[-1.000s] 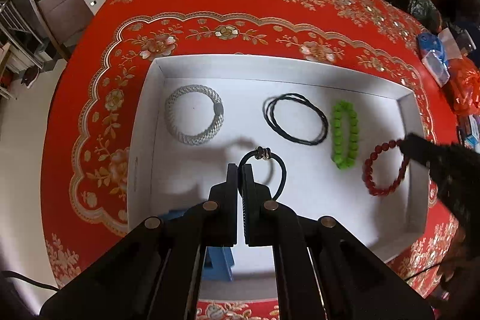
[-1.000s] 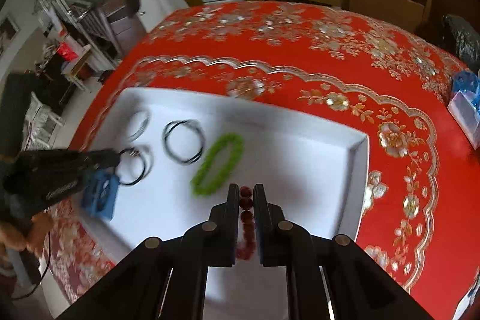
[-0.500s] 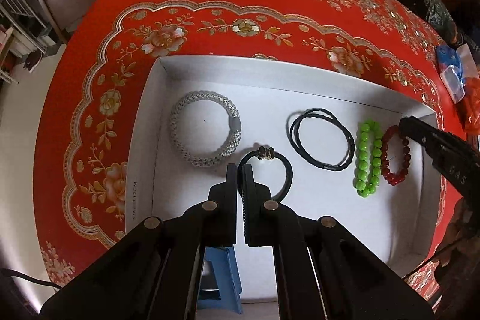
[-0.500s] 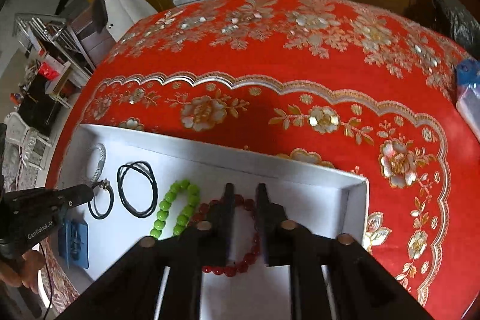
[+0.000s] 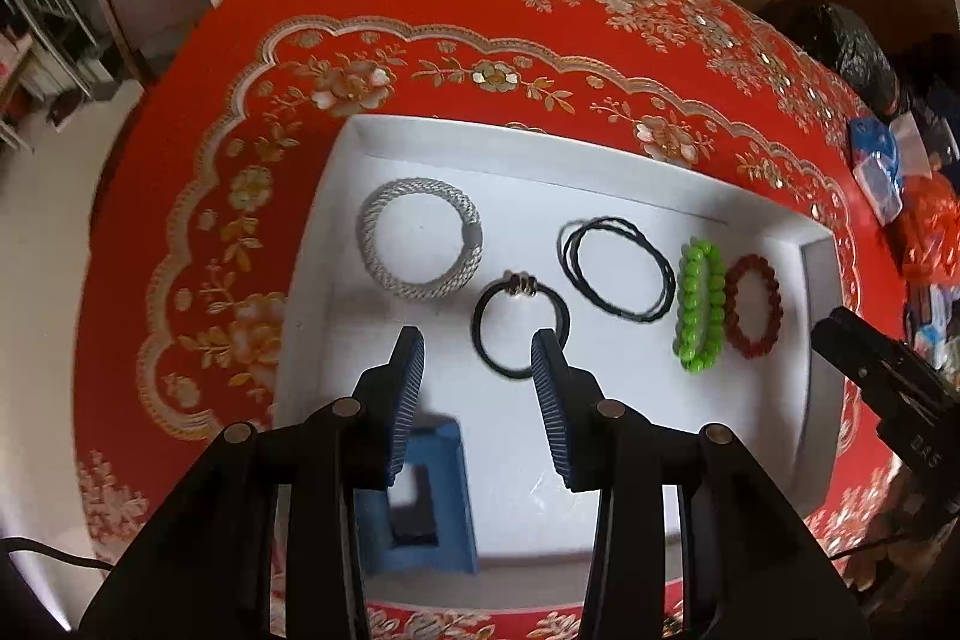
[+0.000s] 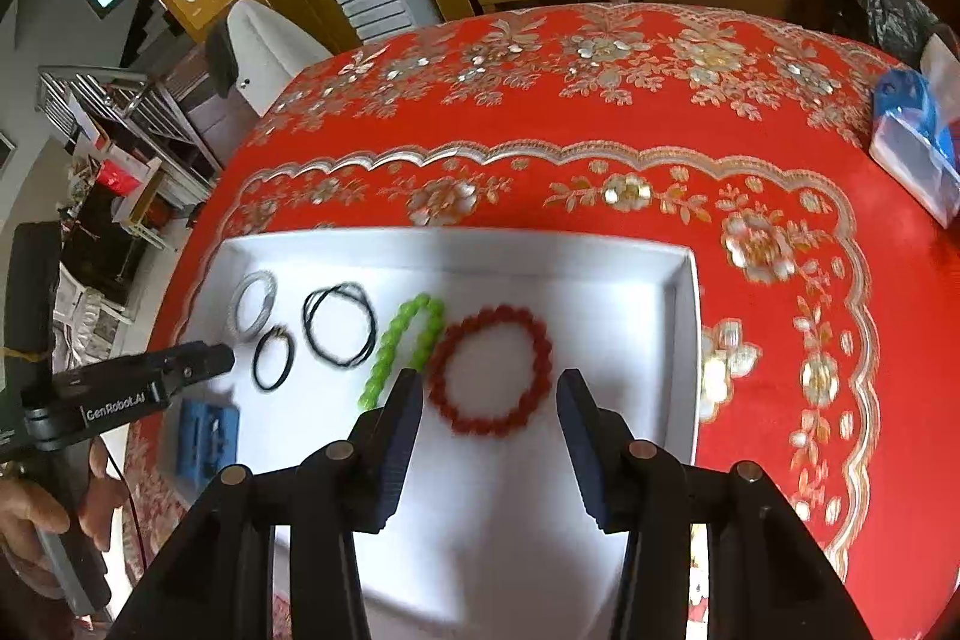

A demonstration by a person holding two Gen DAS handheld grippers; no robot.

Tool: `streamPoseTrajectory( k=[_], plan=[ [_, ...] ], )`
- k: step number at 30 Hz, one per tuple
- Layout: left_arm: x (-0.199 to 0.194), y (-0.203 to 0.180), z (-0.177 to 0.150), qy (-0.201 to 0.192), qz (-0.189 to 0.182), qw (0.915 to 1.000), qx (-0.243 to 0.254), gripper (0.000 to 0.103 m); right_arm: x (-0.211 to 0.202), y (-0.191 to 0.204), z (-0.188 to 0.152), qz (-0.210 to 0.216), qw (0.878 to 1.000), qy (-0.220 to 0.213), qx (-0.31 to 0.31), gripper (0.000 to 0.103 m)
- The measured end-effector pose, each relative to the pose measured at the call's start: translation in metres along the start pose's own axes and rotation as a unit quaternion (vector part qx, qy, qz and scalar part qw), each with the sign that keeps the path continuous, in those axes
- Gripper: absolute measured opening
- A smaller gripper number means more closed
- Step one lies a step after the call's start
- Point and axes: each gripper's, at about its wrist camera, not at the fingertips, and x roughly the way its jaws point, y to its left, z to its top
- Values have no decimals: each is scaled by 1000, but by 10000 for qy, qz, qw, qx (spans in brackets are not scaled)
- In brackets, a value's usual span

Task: Organize jewelry
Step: 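Lower both items into the tray and open both grippers, then withdraw both grippers from the tray toward the jewelry on the cloth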

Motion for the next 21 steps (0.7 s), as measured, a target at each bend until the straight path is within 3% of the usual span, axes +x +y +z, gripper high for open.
streamPoseTrajectory(
  k=[11,21],
  plan=[
    [-31,-9,-49,-335,363,9984,258,36,-36,19,-53,1,9999,-80,-82,45],
    [-50,-12,-112,-329,434,9983,195,37,-60,34,-115,-20,9996,-9,-283,46]
  ],
)
